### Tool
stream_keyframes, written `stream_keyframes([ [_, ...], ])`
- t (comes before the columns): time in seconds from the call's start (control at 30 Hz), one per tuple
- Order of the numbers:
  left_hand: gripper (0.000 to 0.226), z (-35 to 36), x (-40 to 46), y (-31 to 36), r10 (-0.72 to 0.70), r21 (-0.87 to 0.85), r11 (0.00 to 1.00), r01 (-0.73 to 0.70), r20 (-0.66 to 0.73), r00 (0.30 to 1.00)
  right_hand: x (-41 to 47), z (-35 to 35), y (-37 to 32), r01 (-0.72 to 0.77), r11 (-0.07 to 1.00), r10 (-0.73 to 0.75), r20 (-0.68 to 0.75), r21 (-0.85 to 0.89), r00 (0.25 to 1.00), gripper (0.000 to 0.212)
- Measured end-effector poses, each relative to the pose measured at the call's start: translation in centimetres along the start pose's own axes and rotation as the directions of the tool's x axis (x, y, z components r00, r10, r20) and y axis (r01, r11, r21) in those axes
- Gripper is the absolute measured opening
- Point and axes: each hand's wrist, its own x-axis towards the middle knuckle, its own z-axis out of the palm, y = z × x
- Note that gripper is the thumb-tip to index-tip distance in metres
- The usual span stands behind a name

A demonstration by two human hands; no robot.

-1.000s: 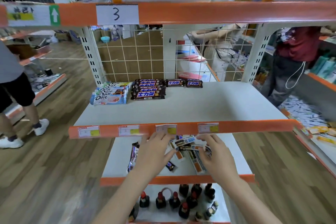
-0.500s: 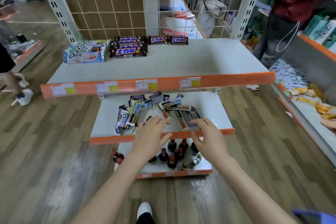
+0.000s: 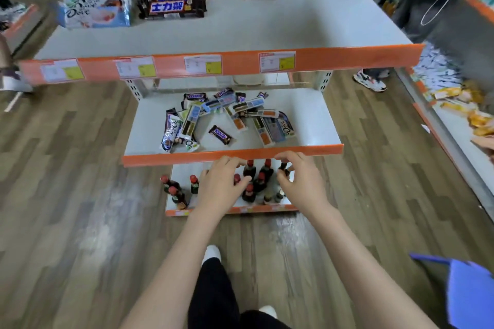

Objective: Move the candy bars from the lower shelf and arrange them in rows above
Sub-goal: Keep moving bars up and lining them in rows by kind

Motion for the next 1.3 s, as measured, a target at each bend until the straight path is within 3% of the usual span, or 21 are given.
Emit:
stream_keyframes([
  [0.23,0.032,3.2,0.0,-1.0,-0.055,-0.1,0.993,0.062,0.072,0.996,-0.4,1.2,2.5,-0.114,0.986,0.115,0.0,0.122,0.993,0.029],
  [0.5,0.026,6.1,2.0,-2.0,-0.073,-0.237,0.968,0.078,0.029,0.997,2.0,3.6,4.2,-0.214,0.943,0.226,-0.018,0.254,0.974,0.027],
  [0.7,0.023,7.8,5.4,-4.6,-0.123,-0.284,0.953,0.11,-0.028,0.992,5.1,6.1,5.8,-0.234,0.937,0.245,-0.01,0.26,0.969,0.025],
  [1.03,0.02,10.3,10.2,-10.3,-0.099,-0.235,0.967,0.1,0.019,0.995,11.0,11.2,8.1,-0.198,0.963,0.202,-0.007,0.184,0.979,0.025],
  [1.3,0.024,10.6,12.7,-15.5,-0.112,-0.068,0.991,0.114,0.031,0.993,14.6,15.1,8.2,-0.151,0.981,0.143,0.071,0.12,0.987,0.03],
])
